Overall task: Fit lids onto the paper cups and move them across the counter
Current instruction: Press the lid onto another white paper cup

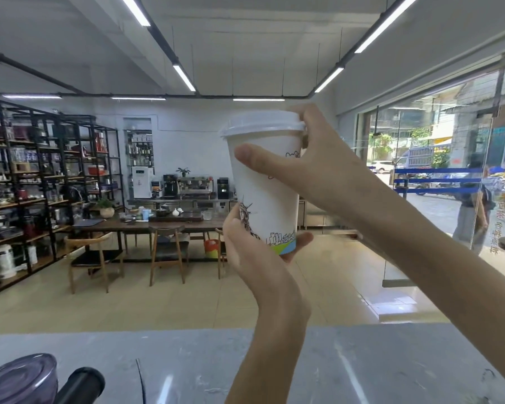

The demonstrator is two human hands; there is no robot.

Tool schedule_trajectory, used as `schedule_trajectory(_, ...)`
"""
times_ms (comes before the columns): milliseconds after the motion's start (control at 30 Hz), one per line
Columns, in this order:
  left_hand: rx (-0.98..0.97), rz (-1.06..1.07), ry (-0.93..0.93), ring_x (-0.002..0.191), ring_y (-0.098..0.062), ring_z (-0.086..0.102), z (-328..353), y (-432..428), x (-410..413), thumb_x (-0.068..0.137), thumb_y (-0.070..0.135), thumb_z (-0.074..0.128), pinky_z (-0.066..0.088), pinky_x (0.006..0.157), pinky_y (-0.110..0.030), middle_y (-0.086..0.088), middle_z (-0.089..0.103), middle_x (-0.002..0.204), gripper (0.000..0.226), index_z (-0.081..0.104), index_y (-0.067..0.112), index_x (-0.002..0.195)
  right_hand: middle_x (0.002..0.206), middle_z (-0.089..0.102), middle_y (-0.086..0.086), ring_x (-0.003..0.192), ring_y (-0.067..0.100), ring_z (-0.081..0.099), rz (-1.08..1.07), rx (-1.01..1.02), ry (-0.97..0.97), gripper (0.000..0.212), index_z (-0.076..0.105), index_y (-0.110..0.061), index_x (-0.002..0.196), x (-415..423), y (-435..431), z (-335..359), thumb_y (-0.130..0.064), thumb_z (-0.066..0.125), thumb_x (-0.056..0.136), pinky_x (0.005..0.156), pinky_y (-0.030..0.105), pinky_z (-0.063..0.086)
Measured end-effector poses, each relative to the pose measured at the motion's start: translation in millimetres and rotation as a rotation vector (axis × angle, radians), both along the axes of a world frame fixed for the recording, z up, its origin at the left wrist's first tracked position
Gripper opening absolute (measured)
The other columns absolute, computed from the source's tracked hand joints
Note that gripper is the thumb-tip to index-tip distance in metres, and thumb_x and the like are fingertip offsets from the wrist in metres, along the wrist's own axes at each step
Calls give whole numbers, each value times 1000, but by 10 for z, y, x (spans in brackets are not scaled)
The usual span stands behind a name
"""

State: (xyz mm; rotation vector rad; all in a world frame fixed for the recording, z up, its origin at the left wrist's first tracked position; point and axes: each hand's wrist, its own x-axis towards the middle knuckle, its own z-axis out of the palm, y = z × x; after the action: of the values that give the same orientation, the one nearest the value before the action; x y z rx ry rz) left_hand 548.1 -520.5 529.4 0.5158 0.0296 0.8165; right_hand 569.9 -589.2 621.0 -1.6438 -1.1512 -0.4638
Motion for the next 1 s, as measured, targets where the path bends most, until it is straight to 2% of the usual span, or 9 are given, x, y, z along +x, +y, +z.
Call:
schedule_trajectory(167,-206,-447,48,64,-28,60,94,105,-169,94,25,40,45,36,-19,-15,68,73,39,71,4,84,113,65,-4,94,6,71,233,-56,148,62,50,-32,126,197,-80,-2,-46,82,74,70,26,61)
schedule_trajectory(300,-212,-861,11,77,-27,59,15,189,-284,98,24,39,45,34,-18,-17,66,87,39,71,0,97,119,69,7,103,20,72,437,-102,285,64,50,-26,131,339,-167,-4,-39,80,77,73,33,60)
schedule_trajectory(433,-220,-984,20,84,-24,54,-47,231,-286,101,28,34,41,41,-15,-11,60,96,34,62,13,113,124,68,10,111,30,68,582,-146,353,88,46,-22,136,429,-200,-32,-49,85,62,80,43,59)
schedule_trajectory(600,-230,-764,-31,75,-25,56,-60,156,-200,97,21,39,41,34,-16,-13,63,90,33,67,7,106,132,57,8,112,23,67,567,-164,379,75,38,-40,142,511,-205,-85,-37,78,79,83,39,59)
schedule_trajectory(700,-255,-302,13,71,-25,54,-68,65,-77,98,25,38,45,38,-19,-14,66,93,36,69,9,103,136,40,-3,116,19,61,371,-134,201,80,25,-55,142,470,-224,-80,-40,72,80,89,39,58)
schedule_trajectory(767,-202,-10,81,71,-23,55,-108,26,6,98,26,35,48,44,-22,-10,68,96,35,66,14,105,141,37,0,119,25,56,268,-170,153,78,24,-60,138,383,-208,-79,-57,71,76,91,44,57)
schedule_trajectory(867,-73,216,118,66,-16,65,-176,-69,67,98,25,34,51,47,-25,-4,70,93,27,60,23,101,134,47,3,106,21,61,16,-211,115,85,29,-47,136,284,-78,-135,-79,64,65,80,39,59)
schedule_trajectory(933,-59,254,99,65,-12,68,-205,-128,90,97,25,34,51,48,-25,-3,71,93,26,60,24,103,118,54,-3,94,12,61,-121,-146,44,77,34,-38,127,265,20,-187,-76,64,68,68,27,54)
schedule_trajectory(1000,-120,152,61,78,-20,67,-183,-130,84,96,25,35,52,48,-26,-7,72,101,31,62,19,112,104,54,-14,89,4,59,-146,-86,-6,65,37,-36,118,284,48,-217,-70,68,72,65,24,51)
